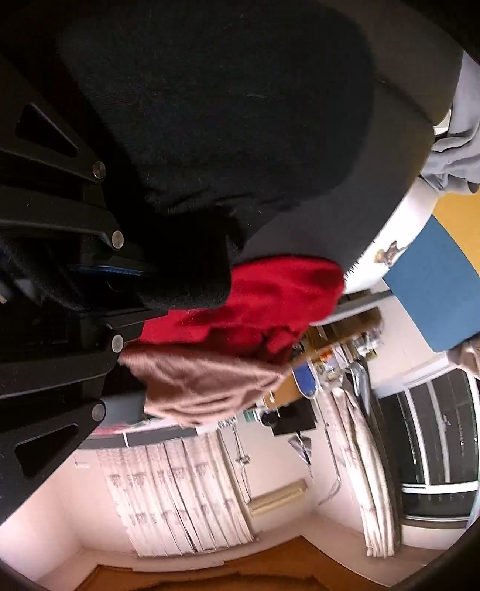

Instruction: Fold clothes

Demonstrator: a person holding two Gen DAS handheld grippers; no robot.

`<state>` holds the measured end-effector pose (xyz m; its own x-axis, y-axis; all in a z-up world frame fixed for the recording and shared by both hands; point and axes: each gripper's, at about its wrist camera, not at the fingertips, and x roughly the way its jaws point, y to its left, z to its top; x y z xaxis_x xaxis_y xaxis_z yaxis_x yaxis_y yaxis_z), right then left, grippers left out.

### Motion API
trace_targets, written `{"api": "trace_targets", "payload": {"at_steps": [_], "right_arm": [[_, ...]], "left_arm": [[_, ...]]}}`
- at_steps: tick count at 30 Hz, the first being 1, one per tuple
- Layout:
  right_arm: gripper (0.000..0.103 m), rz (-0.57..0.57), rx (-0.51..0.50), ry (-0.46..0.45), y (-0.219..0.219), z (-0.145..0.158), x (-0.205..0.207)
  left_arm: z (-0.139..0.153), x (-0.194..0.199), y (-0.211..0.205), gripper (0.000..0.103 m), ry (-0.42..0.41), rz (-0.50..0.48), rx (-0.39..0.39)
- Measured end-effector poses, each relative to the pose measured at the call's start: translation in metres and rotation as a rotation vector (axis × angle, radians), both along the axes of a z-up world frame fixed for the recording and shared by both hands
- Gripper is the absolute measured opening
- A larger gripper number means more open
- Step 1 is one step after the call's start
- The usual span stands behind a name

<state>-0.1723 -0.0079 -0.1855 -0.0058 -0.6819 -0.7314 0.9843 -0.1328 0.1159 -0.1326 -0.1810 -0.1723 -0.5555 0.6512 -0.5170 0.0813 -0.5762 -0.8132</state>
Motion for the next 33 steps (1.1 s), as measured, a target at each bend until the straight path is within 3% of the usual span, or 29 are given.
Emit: {"api": "trace_targets", "payload": {"at_steps": [6, 12, 15, 19, 23, 27, 30, 33], "right_arm": [[0.103, -0.053, 0.048, 0.057, 0.006, 0.010, 0.012], [0.103, -0.128, 0.034, 0.027, 0.043, 0.028, 0.024], [0.103, -0.181, 0.033, -0.014, 0.067, 0.030, 0.033], [0.103, -0.225, 0.047, -0.057, 0.090, 0.031, 0.053], [0.103, -0.204, 0.024, -0.048, 0.090, 0.050, 0.061], [0.103, -0.133, -0.029, -0.084, 0.073, 0.072, 0.063], [0.103, -0.088, -0.019, -0.187, 0.055, 0.074, 0.066], [0.103, -0.112, 0.037, -0.297, 0.049, 0.058, 0.069]], "left_arm": [[-0.007, -0.001, 0.005, 0.020, -0.061, -0.014, -0.026], [0.031, 0.015, 0.011, 0.031, -0.062, -0.074, -0.054], [0.060, 0.034, 0.001, 0.034, 0.005, -0.107, -0.033], [0.089, 0.076, -0.051, 0.043, 0.128, -0.027, -0.031], [0.077, 0.122, -0.107, 0.045, 0.112, 0.125, -0.164], [0.050, 0.157, -0.126, 0.045, 0.059, 0.185, -0.223], [0.040, 0.166, -0.113, 0.045, 0.090, 0.145, -0.270], [0.033, 0.160, -0.088, 0.045, 0.135, 0.061, -0.307]]}}
